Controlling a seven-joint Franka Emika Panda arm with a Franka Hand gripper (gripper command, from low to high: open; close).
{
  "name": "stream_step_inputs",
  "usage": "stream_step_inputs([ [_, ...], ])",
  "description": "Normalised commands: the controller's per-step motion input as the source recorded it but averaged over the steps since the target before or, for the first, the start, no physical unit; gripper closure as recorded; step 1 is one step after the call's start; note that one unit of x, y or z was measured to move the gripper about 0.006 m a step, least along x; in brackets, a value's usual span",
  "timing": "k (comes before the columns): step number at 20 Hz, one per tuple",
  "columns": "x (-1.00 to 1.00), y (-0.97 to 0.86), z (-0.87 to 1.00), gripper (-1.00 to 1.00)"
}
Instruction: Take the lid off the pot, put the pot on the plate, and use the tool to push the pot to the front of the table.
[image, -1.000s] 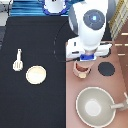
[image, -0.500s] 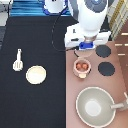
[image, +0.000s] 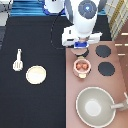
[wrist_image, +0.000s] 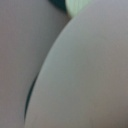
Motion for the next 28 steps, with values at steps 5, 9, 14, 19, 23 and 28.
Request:
stream_step_inputs([
  [5, -0.14, 0.52, -0.43, 1.0],
  [9, 0.35, 0.38, -0.47, 1.0],
  [14, -0.11, 0.03, -0.17, 1.0],
  [19, -0.42, 0.28, 0.42, -1.0],
  [23, -0.27, 0.3, 0.72, -1.0],
  [28, -0.03, 0.13, 0.73, -1.0],
])
